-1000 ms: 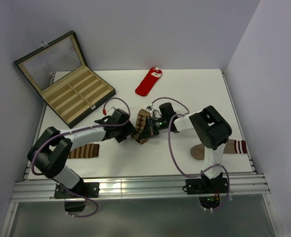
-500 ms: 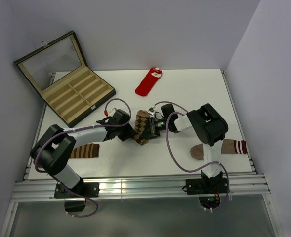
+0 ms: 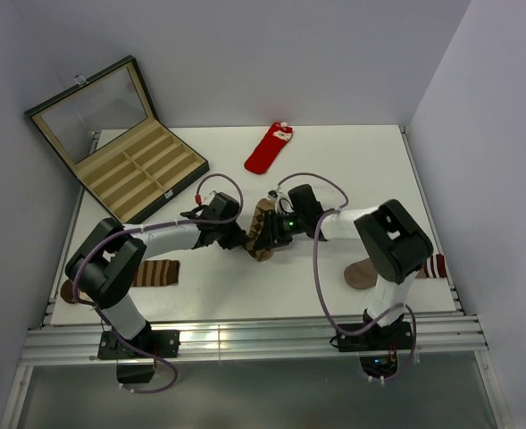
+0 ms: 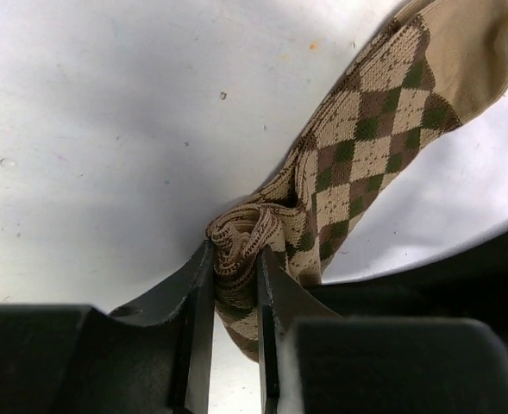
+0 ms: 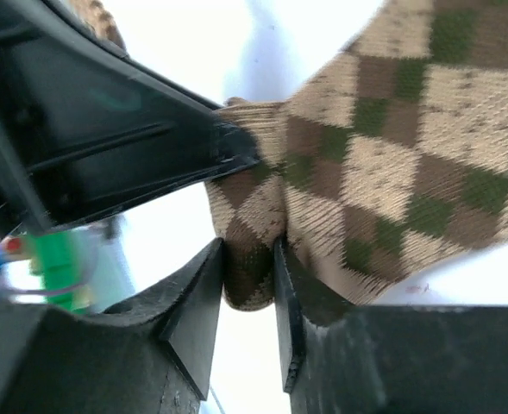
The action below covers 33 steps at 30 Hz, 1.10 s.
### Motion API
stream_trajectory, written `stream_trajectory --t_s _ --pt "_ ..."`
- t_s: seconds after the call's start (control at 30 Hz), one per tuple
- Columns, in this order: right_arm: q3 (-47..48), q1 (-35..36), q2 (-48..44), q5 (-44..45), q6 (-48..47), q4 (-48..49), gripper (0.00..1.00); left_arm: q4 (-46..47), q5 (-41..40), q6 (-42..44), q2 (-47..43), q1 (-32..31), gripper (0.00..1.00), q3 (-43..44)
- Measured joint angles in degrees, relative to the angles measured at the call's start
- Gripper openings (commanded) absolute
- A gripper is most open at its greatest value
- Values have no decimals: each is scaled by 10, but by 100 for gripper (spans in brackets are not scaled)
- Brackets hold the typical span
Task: Roll the socks
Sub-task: Roll the sock at the center of the board.
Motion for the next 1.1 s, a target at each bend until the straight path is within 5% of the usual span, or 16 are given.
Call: stream_trajectory --t_s 0.47,1.1 --pt "-52 163 -179 388 -193 -45 48 -34 5 52 20 -2 6 39" --pt "-40 253 -119 518 -268 -45 44 -55 10 78 33 -1 6 63"
